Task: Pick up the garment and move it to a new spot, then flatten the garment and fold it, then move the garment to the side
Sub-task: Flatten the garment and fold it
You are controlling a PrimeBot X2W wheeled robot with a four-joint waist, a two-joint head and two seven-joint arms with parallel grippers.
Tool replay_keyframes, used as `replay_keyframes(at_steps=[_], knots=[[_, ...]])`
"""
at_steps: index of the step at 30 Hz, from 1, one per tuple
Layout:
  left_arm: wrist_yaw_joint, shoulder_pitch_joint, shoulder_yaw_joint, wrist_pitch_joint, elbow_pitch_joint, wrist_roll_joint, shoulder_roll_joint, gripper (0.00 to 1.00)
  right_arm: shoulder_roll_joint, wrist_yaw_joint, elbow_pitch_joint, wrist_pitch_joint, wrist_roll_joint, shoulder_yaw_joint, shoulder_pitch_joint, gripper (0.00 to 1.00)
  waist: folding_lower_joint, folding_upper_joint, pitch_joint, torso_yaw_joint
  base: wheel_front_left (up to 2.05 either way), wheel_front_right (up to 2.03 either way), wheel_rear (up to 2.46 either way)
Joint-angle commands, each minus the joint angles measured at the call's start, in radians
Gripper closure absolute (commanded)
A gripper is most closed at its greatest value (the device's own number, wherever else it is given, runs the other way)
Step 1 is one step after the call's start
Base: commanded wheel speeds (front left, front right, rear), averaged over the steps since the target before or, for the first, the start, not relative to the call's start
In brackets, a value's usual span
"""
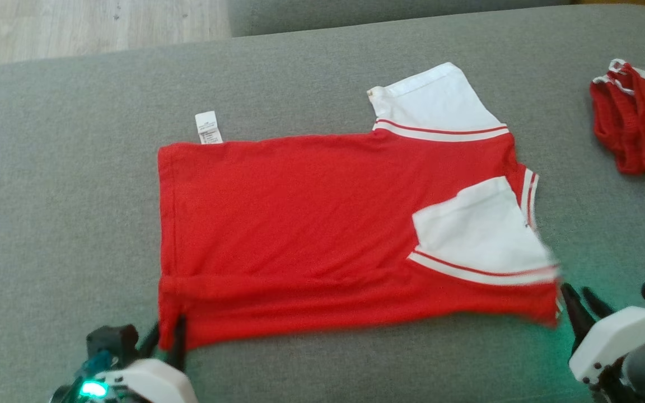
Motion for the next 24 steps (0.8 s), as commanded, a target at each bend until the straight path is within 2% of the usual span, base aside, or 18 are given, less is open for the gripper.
replay_keyframes(at_steps=[1, 7, 12, 15, 19, 24], knots=[[0.019, -0.006, 0.047, 0.007, -0.037, -0.006, 0.040, 0.00, -0.018, -0.001, -0.044, -0.015, 0.010, 0.015, -0.023, 0.00, 0.0001, -0.0001, -0.002, -0.005, 0.00, 0.00, 0.00], [0.037, -0.007, 0.052, 0.016, -0.115, -0.004, 0.046, 0.00, -0.018, -0.001, -0.092, -0.052, 0.008, 0.043, -0.095, 0.00, 0.0001, -0.0001, -0.016, -0.010, 0.00, 0.00, 0.00], [0.038, -0.128, 0.061, 0.030, -0.144, 0.010, 0.038, 0.00, -0.018, -0.001, -0.133, -0.011, -0.057, 0.067, -0.248, 0.00, 0.0001, -0.0001, 0.000, -0.001, 0.00, 0.00, 0.00], [0.026, -0.254, 0.058, 0.048, -0.088, 0.019, 0.019, 0.00, -0.018, -0.001, -0.109, 0.013, -0.094, 0.090, -0.372, 0.00, 0.0001, -0.0001, 0.030, 0.004, 0.00, 0.00, 0.00], [0.014, -0.435, 0.054, 0.048, 0.053, 0.044, -0.011, 0.00, -0.019, -0.001, -0.034, 0.010, -0.102, 0.130, -0.527, 0.00, 0.0001, -0.0001, 0.085, 0.006, 0.00, 0.00, 0.00], [0.006, -0.606, 0.051, 0.039, 0.247, 0.058, -0.056, 0.00, -0.019, -0.001, 0.035, -0.017, -0.080, 0.184, -0.627, 0.00, 0.0001, -0.0001, 0.152, -0.001, 0.00, 0.00, 0.00]])
